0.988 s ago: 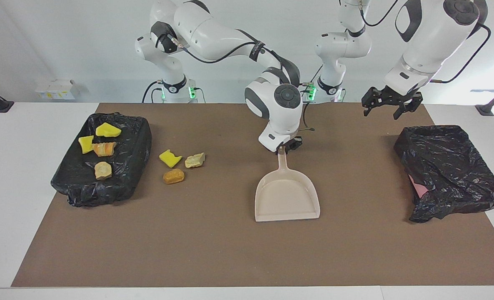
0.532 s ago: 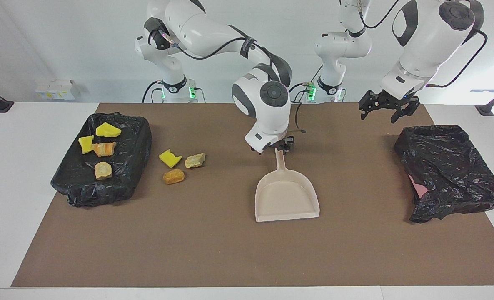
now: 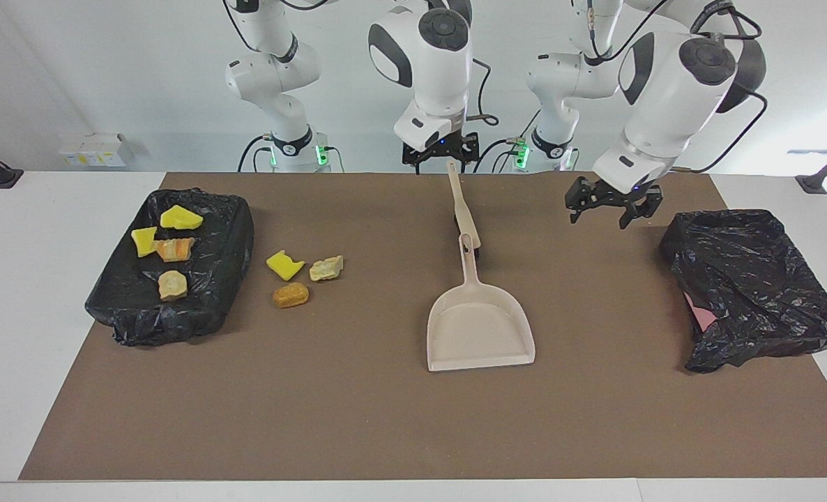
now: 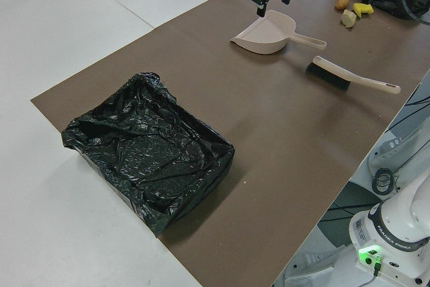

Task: Sweep and dump trash in bin

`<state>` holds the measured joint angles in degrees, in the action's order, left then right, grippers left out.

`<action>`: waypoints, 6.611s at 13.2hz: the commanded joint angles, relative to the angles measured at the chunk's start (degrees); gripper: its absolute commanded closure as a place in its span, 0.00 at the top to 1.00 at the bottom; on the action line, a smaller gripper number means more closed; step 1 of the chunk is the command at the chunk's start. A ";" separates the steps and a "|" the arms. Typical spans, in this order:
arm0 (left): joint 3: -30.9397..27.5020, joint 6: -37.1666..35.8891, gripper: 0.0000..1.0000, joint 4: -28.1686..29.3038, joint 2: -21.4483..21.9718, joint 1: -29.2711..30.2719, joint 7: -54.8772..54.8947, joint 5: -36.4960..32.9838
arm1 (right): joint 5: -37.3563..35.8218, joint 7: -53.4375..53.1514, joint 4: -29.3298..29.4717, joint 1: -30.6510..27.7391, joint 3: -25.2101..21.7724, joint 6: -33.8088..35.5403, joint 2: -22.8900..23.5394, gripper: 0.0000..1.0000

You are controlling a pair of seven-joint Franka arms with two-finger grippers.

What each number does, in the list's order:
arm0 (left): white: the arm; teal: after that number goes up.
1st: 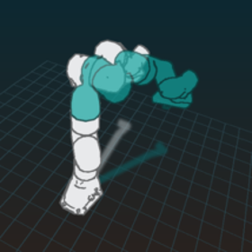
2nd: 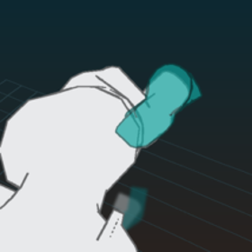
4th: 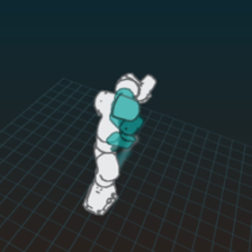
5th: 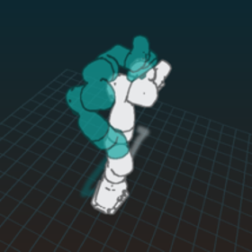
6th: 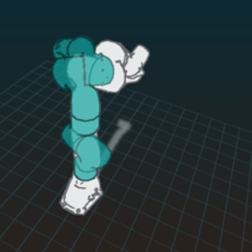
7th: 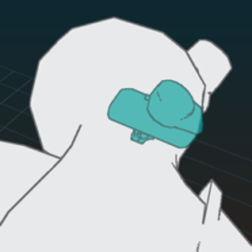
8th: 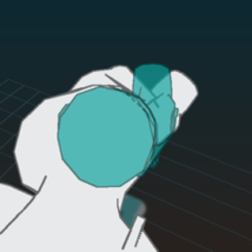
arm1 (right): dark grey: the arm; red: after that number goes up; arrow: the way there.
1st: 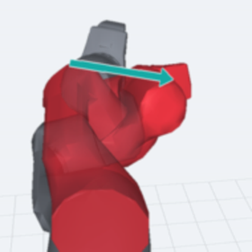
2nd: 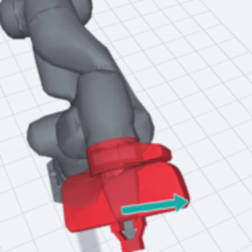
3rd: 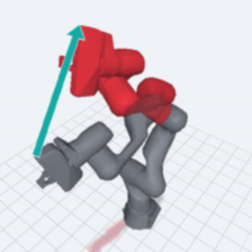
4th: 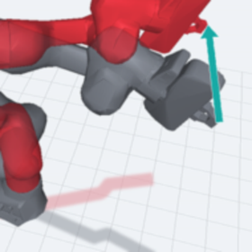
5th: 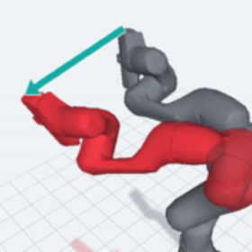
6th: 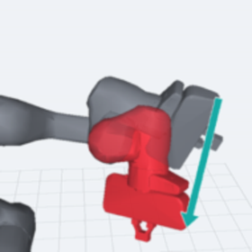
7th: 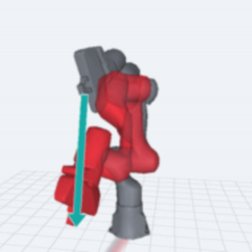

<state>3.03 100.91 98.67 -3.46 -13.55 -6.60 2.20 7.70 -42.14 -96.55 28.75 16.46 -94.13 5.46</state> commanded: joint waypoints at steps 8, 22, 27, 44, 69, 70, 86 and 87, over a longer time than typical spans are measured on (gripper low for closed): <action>-0.92 16.93 1.00 2.66 -12.61 -14.56 -18.95 -0.09 | 8.91 6.63 -24.82 4.65 -0.20 -16.00 -10.39 1.00; -0.66 26.00 0.64 16.99 -7.79 -17.38 -22.93 0.53 | 8.91 5.31 -27.37 11.41 -0.20 -28.74 -1.24 1.00; -0.83 25.92 0.00 15.42 -8.40 -17.38 -22.40 0.35 | 8.91 5.67 -28.87 12.03 -0.20 -29.62 -1.77 1.00; -2.68 16.79 0.00 1.79 -6.04 -11.76 -5.46 -5.01 | 8.82 6.20 -30.28 12.29 -0.20 -31.91 -1.50 0.17; -3.29 6.22 0.00 11.10 -0.40 -6.02 68.13 -8.51 | -10.23 22.53 -34.85 -27.95 -0.38 -2.82 -21.12 0.00; -3.38 8.23 0.00 12.76 -0.40 -8.48 68.13 -9.05 | -11.64 22.46 -35.20 -28.31 -0.46 -2.90 -20.23 0.00; -3.12 17.74 0.00 24.20 1.27 -21.78 47.91 -14.15 | -16.94 23.24 -39.33 -31.13 -0.20 -8.53 -13.39 0.00; -3.12 17.83 0.00 24.20 1.18 -21.69 47.91 -14.15 | -14.06 23.42 -39.33 -30.34 -0.20 -10.44 -12.59 0.00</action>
<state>0.69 117.26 120.49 -4.23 -34.34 42.71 -10.63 -9.32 -19.38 -135.54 -1.83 15.56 -101.20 -9.60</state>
